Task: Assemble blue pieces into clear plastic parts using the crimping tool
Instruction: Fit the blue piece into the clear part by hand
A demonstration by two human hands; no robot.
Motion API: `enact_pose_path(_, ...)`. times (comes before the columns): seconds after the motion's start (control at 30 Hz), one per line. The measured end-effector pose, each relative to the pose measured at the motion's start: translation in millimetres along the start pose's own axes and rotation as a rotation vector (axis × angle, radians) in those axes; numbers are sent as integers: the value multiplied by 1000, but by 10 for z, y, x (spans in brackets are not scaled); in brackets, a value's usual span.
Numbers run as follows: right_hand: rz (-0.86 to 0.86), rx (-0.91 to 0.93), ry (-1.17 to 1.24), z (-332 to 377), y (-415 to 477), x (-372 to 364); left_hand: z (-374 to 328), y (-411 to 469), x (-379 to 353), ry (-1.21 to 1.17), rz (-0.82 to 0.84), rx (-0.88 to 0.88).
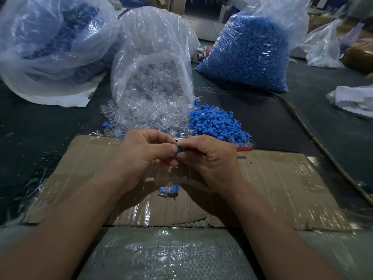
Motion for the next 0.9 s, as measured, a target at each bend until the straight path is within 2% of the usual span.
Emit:
enact_pose_path(0.07,38,-77,20,-21,14,-12,2,-1,9,-20,-3,0)
enact_pose_path(0.13,82,-252,67,-118,27,24,0,9,27,-37,-14,-8)
enact_pose_path(0.27,193,-474,-104,-341,-19,202,12,24,89,-76,-58,-11)
enact_pose_path(0.43,481,-617,-309,-519,-132,299,60,43,125,-91,-82,2)
enact_pose_path(0.5,607,-625,-395,-536,-167,282,75,50,138,-107,-98,2)
enact_pose_path(0.57,662,-627,-462,-547,-181,253,86,54,143,-117,-104,4)
enact_pose_path(0.73,609,-599,-501,-502,-145,248,91,53,145,-133,-83,2)
enact_pose_path(0.9,487,-553,-513,-409,-84,274,89,56,179,-183,-98,-40)
Point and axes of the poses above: each hand's wrist, its own y-axis towards the middle knuckle, its own x-axis out of the back of the hand, z = x × y, the point moved 5 cm from there along y, towards the middle knuckle, and after that the axes turned 6 degrees about z, right-handed, at the moved point
